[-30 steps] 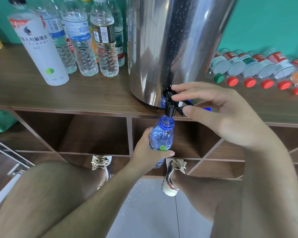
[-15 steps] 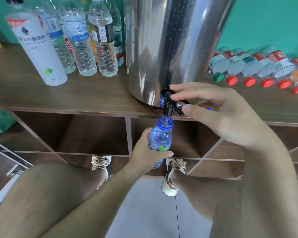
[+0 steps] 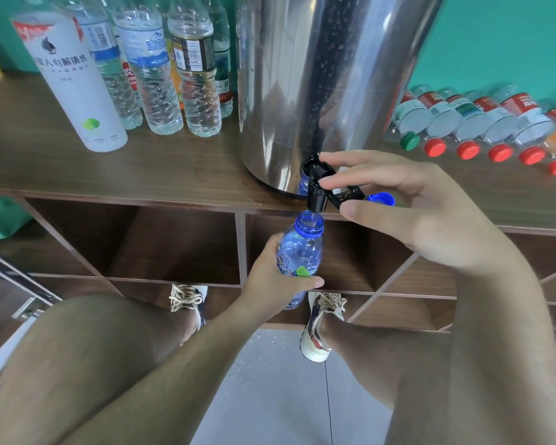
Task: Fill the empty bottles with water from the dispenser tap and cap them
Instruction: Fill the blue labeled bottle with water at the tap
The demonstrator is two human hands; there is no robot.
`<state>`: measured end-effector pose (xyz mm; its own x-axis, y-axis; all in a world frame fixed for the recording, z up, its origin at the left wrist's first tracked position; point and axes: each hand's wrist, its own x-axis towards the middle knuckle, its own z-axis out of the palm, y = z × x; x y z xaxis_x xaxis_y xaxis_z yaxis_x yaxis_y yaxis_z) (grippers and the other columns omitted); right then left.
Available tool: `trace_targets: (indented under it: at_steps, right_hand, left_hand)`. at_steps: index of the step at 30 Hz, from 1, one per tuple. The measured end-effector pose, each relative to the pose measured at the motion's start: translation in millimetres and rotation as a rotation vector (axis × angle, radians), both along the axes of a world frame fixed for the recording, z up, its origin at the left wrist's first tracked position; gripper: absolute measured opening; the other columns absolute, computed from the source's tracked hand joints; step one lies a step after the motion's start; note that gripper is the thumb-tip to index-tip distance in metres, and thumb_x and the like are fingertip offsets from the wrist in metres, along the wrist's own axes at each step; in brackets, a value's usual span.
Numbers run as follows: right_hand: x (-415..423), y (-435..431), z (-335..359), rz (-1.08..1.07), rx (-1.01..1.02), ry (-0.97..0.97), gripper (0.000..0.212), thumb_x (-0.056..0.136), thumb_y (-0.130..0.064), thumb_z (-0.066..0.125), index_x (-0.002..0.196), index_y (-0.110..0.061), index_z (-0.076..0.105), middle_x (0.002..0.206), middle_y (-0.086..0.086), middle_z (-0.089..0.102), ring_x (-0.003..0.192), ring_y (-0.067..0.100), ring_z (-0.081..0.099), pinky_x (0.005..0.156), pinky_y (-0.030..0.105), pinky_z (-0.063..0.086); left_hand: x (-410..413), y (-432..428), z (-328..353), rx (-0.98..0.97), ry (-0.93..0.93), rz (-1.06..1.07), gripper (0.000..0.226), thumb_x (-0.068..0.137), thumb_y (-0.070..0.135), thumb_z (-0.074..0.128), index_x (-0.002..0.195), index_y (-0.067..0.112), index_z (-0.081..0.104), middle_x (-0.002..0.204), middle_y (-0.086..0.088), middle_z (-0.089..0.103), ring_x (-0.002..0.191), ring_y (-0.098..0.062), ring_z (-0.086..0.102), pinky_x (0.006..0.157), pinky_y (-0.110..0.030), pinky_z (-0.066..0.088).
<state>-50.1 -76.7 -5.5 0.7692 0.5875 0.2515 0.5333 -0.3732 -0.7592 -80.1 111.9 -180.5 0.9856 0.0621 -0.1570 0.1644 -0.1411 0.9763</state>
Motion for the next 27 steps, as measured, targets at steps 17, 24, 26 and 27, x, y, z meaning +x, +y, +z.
trace_targets:
  at_steps: [17, 24, 26, 27]
  right_hand:
    - [1.3, 0.6, -0.1, 0.009, 0.012, 0.016, 0.03, 0.089, -0.02, 0.071, 0.117, -0.03, 0.077, 0.141, -0.02, 0.063, 0.136, 0.0, 0.053, 0.103, 0.018, 0.044]
    - [1.3, 1.0, -1.7, 0.008, 0.016, 0.023, 0.031, 0.089, -0.02, 0.071, 0.117, -0.031, 0.077, 0.141, -0.02, 0.064, 0.136, 0.0, 0.053, 0.102, 0.022, 0.046]
    - [1.7, 0.6, -1.6, 0.011, 0.015, 0.016, 0.03, 0.089, -0.02, 0.071, 0.117, -0.031, 0.076, 0.141, -0.02, 0.064, 0.136, 0.001, 0.053, 0.102, 0.023, 0.047]
    - [2.1, 0.5, -1.6, 0.013, 0.013, 0.016, 0.031, 0.089, -0.02, 0.071, 0.117, -0.031, 0.076, 0.141, -0.019, 0.063, 0.136, 0.001, 0.053, 0.102, 0.024, 0.047]
  left_hand:
    - [-0.7, -0.5, 1.4, 0.015, 0.013, 0.003, 0.081, 0.07, 0.019, 0.094, 0.129, 0.038, 0.044, 0.116, 0.019, 0.063, 0.104, -0.001, 0.065, 0.086, -0.018, 0.055]
    - [-1.2, -1.3, 0.8, 0.013, 0.015, -0.005, 0.081, 0.07, 0.017, 0.094, 0.131, 0.036, 0.044, 0.12, 0.016, 0.063, 0.109, -0.007, 0.064, 0.089, -0.019, 0.055]
    - [-1.4, -1.2, 0.9, 0.013, 0.015, -0.007, 0.081, 0.071, 0.017, 0.094, 0.131, 0.037, 0.043, 0.119, 0.017, 0.063, 0.108, -0.006, 0.065, 0.09, -0.02, 0.055]
    - [-1.4, -1.2, 1.0, 0.013, 0.014, -0.007, 0.081, 0.071, 0.017, 0.094, 0.131, 0.037, 0.043, 0.119, 0.017, 0.063, 0.107, -0.005, 0.064, 0.089, -0.018, 0.055]
